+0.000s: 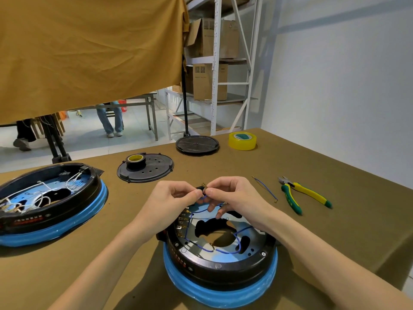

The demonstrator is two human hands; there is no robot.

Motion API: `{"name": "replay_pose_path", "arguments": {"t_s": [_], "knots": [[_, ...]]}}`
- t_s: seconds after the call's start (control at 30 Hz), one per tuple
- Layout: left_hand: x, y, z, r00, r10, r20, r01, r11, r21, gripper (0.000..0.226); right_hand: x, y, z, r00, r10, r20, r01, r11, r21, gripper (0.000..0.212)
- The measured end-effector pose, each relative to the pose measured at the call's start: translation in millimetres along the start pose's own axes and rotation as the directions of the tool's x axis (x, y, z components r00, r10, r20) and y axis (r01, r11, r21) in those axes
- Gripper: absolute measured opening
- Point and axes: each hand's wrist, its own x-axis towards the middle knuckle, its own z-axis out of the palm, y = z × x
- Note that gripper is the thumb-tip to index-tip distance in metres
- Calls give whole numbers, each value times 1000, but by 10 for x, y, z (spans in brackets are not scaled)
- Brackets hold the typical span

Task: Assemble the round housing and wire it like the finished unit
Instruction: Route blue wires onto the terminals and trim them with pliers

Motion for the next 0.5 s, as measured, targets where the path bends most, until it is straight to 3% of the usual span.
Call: {"name": "replay_pose_path", "arguments": {"t_s": [0.5], "knots": [[-12,-10,77,998,-28,-52,21,991,-131,18,-15,-38,2,1000,13,3,-13,997,80,25]]}}
